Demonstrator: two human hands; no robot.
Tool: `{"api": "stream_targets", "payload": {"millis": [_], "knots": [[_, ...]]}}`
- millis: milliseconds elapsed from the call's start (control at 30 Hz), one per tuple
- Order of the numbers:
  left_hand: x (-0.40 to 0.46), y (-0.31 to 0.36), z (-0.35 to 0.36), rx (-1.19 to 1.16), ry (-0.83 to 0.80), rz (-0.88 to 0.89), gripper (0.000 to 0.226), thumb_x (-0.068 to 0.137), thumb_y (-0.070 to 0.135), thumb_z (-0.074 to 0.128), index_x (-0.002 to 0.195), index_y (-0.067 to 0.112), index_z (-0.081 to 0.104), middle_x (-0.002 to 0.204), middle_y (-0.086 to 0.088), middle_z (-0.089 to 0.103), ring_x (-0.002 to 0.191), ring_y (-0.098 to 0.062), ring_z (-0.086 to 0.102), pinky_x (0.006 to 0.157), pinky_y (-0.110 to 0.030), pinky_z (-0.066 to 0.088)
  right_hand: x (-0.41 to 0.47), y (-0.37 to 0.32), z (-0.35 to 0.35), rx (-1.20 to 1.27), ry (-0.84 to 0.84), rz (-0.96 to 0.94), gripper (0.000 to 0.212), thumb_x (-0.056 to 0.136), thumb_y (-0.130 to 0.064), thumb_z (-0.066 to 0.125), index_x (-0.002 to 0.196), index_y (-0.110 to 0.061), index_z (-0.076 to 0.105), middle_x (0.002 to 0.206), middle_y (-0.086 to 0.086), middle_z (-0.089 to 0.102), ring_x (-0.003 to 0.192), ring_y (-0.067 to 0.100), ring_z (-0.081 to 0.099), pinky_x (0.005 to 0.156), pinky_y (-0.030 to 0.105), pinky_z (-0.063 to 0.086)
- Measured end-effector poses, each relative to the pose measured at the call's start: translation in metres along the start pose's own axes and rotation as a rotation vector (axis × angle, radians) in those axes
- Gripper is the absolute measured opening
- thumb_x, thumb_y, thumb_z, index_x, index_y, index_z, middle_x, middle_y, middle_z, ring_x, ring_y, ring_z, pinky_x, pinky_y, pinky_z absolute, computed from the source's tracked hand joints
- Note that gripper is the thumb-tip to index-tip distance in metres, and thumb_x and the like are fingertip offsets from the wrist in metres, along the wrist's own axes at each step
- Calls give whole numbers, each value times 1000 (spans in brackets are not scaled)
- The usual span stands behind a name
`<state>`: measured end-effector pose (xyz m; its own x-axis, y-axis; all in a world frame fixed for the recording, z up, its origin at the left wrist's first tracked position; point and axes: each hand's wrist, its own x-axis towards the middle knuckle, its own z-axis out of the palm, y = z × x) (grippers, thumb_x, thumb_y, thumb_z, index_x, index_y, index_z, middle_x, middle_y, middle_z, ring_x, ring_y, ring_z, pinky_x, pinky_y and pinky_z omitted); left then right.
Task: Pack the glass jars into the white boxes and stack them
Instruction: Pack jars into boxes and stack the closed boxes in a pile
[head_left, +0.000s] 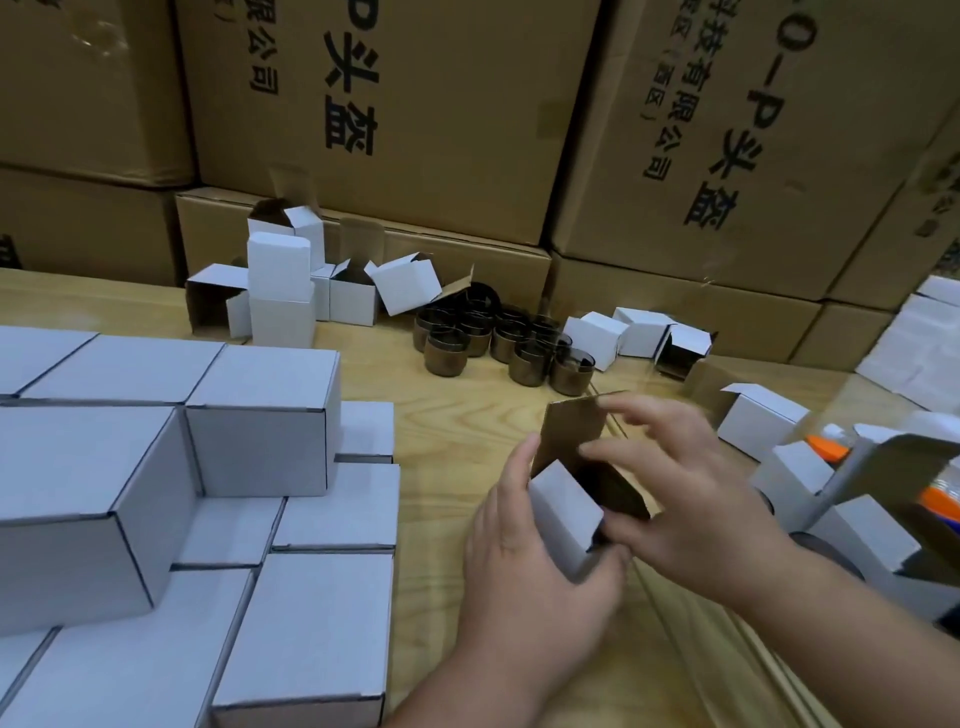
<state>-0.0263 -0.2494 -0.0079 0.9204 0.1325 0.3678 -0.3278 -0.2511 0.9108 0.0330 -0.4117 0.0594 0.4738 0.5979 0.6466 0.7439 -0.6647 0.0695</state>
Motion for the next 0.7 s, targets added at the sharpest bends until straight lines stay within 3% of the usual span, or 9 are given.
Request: {"api": "stream_targets", "payload": {"millis": [67, 133, 233, 333, 433, 533, 633, 700], "knots": [[0, -2, 1, 0, -36, -6, 102, 71, 60, 78, 129, 84, -2, 121, 63, 14, 118, 32, 24, 100, -20, 35, -13, -1, 5, 88, 122, 218, 49, 77, -37, 78, 122, -31, 59, 145, 2, 45, 129, 21, 49, 104, 36, 45], [-1, -2, 1, 32, -56, 18, 99, 75, 62, 78, 128, 84, -3, 122, 65, 7, 112, 41, 16, 87, -12, 34, -21, -5, 13, 327, 235, 508, 46, 87, -33, 80, 124, -43, 55, 139, -7, 53, 124, 11, 56, 100, 28, 49], [-3, -2, 2, 66, -42, 85, 93, 82, 56, 75, 131, 81, 0, 129, 58, 7, 115, 40, 16, 82, -5, 30, -24, -7, 28, 757, 352, 915, 34, 101, -15, 62, 115, -45, 59, 105, -7, 75, 85, 9, 73, 65, 25, 61], [-3, -6, 4, 62, 37, 99, 93, 84, 47, 76, 129, 82, 2, 130, 54, 9, 119, 34, 22, 85, -6, 32, -21, 3, 43, 828, 354, 1141, 22, 101, -9, 56, 110, -26, 66, 89, 2, 78, 64, 13, 70, 51, 25, 56], [-3, -10, 5, 59, 107, 89, 96, 82, 41, 78, 119, 81, -1, 133, 52, 11, 123, 27, 25, 88, -5, 31, -11, 18, 67, 782, 280, 1239, 16, 99, -15, 57, 106, -25, 67, 88, -1, 76, 64, 11, 69, 51, 26, 53], [-3, -11, 7, 85, 107, 87, 91, 82, 44, 77, 116, 81, 1, 132, 51, 11, 121, 28, 25, 83, -5, 33, 5, 37, 95, 492, 135, 1167, 14, 98, -20, 60, 111, -26, 61, 103, -5, 69, 80, 5, 63, 60, 23, 44], [-2, -11, 8, 108, 118, 97, 88, 82, 47, 75, 124, 82, 6, 133, 50, 10, 119, 31, 25, 78, -4, 35, 27, 56, 113, 343, 42, 1130, 30, 95, -23, 59, 124, -23, 56, 117, -2, 62, 88, 7, 61, 60, 23, 40], [-3, -10, 8, 110, 126, 97, 87, 81, 50, 72, 130, 83, 8, 135, 48, 11, 118, 29, 29, 78, -4, 34, 38, 70, 120, 315, 52, 1148, 47, 94, -20, 62, 139, -24, 50, 139, 1, 53, 105, 13, 60, 73, 26, 44]]}}
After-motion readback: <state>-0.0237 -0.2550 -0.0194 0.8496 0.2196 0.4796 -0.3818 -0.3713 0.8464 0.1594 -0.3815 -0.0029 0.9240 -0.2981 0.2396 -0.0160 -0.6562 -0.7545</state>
